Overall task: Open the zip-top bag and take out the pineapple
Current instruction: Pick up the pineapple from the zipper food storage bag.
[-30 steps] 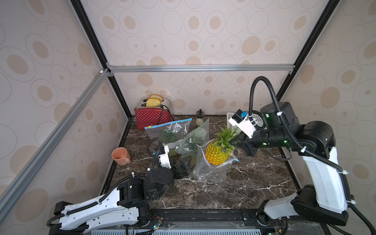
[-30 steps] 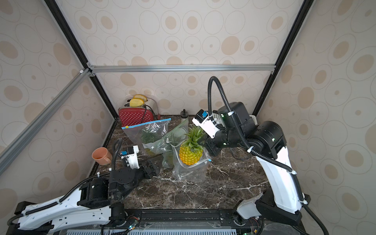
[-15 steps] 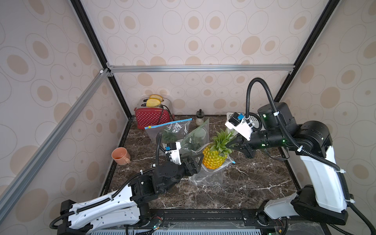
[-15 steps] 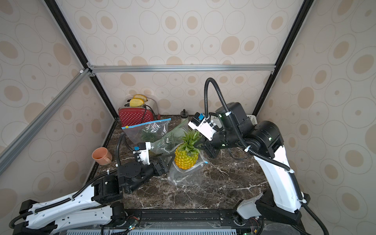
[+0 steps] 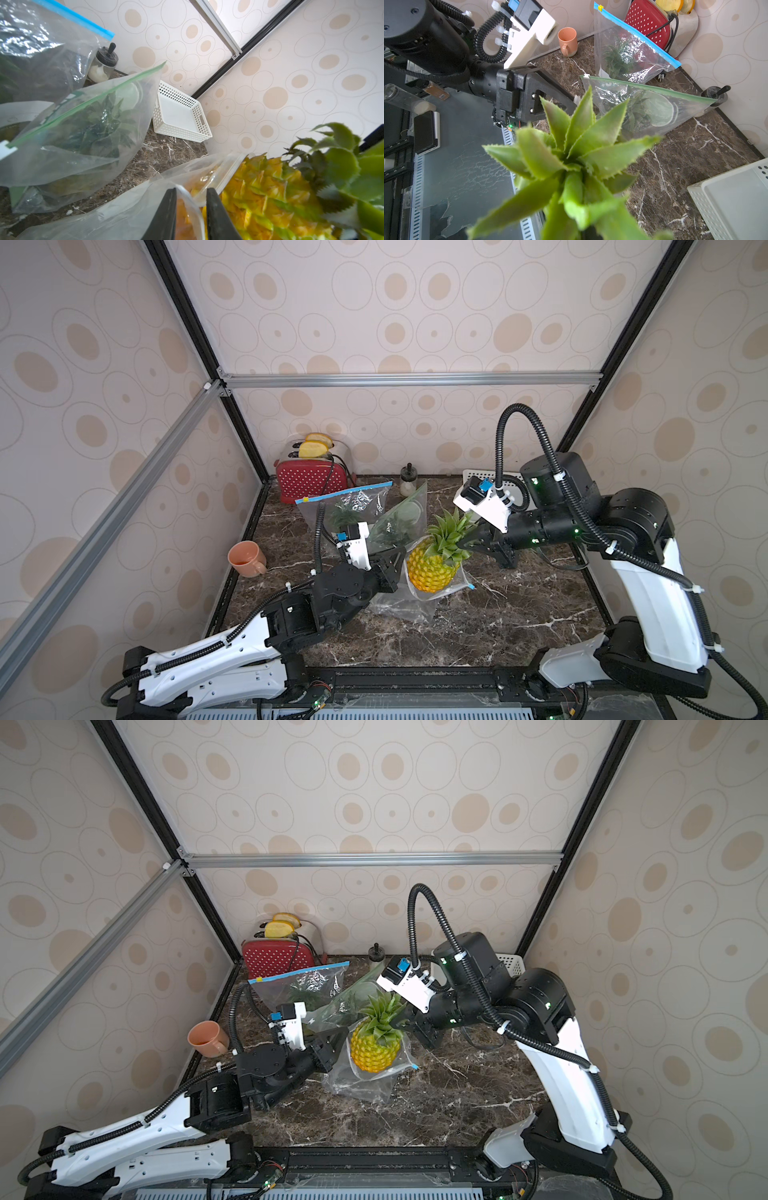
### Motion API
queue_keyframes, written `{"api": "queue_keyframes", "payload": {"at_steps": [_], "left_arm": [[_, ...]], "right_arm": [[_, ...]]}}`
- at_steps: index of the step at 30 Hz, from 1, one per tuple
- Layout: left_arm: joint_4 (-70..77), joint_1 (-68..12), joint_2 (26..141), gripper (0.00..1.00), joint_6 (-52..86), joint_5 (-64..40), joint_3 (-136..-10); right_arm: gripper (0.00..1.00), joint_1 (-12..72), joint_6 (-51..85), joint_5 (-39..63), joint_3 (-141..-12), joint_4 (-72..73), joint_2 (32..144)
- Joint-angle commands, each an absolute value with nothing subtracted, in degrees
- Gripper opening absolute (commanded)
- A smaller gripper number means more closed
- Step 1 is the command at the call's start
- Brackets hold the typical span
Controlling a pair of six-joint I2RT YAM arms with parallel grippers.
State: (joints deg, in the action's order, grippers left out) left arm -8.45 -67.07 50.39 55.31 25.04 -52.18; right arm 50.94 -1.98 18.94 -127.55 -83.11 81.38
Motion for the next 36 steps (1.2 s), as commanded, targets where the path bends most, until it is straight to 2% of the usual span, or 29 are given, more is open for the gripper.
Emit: {"api": "queue_keyframes", "payload": {"at_steps": [1,6,15,21,31,33,36], "left_arm": [[-9.0,-66.6,51.2,0.14,53.6,26.4,-54.8],[-11.0,-66.5,53.7,0.00,53.4,27.8,-55.9],[-13.6,-66.2,60.6,0.00,54.1,33.2,-56.6],[-14.7,-66.2,61.0,0.00,56.8,34.6,-53.5],[-7.8,-66.2,61.4,0.00,59.7,33.5,-46.0],[-5.4,-66.3,61.4,0.06,59.7,33.9,-44.5],[-1.4,-67.6,60.6,0.45,58.7,35.2,-42.3]], "right_arm": [[0.00,51.5,-3.3,20.7,-129.7,-79.1,81.3],[0.00,51.8,-3.8,21.1,-130.1,-78.3,81.6],[0.00,51.9,-4.8,21.5,-134.2,-78.2,83.2],[0.00,51.9,-5.4,18.1,-136.7,-78.4,82.6],[0.00,51.9,-3.1,11.2,-131.2,-71.8,79.0],[0.00,51.9,-2.3,10.7,-128.8,-69.4,77.9],[0.00,51.9,-0.2,7.6,-127.1,-66.3,76.8]]}}
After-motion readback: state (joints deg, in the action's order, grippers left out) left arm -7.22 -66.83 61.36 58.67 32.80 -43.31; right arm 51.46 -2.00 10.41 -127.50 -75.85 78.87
